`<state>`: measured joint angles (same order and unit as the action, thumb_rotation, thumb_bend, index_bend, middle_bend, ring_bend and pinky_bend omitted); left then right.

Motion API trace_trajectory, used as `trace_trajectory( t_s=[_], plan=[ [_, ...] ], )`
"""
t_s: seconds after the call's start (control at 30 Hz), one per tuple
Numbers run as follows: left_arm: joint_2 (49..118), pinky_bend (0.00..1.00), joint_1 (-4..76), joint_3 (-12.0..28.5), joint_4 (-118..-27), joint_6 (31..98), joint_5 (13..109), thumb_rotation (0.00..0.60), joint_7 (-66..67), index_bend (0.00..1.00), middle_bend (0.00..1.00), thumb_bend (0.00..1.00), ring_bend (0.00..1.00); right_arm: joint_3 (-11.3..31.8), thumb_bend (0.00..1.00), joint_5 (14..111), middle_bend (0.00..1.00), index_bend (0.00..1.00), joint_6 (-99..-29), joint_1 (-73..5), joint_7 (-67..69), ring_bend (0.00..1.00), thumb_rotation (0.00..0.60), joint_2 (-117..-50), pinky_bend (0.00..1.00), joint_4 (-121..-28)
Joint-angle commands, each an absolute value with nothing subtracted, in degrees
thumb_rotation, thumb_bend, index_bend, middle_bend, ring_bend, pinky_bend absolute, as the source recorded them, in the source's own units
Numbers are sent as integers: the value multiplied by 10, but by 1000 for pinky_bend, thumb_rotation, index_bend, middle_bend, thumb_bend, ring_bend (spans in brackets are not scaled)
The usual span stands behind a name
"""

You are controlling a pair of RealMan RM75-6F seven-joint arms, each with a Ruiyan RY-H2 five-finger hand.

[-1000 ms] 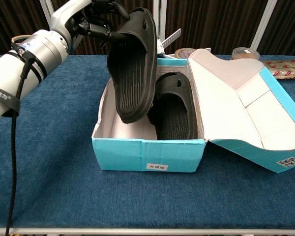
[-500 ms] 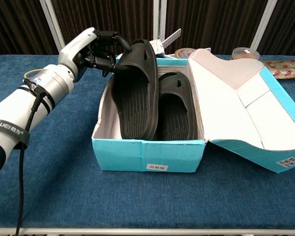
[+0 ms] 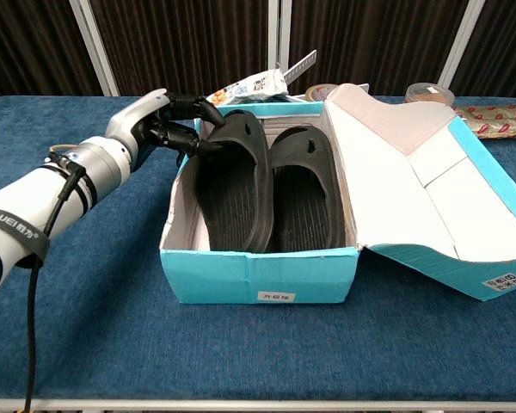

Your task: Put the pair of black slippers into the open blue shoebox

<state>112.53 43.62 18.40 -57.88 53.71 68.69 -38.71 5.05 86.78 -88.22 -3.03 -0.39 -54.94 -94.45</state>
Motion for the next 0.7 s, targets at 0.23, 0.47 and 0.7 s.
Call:
trace_trajectory(
  t_s=[0.23,0.47,0.7],
  plan=[
    [1142,665,432,174,-562,560,702,600,-329,220,353,5,587,50,127,868,117,0,-883,-30,-3,5,600,-549,77,-944],
    [1148,363,432,145,-543,610,755,600,-262,122,25,4,37,50,127,871,117,0,-888,-28,-1,5,600,-549,77,-944],
    [1099,233,436,131,-604,611,772,600,-150,112,0,2,0,49,127,875,117,0,-895,-23,5,5,600,-548,77,-940]
  ],
)
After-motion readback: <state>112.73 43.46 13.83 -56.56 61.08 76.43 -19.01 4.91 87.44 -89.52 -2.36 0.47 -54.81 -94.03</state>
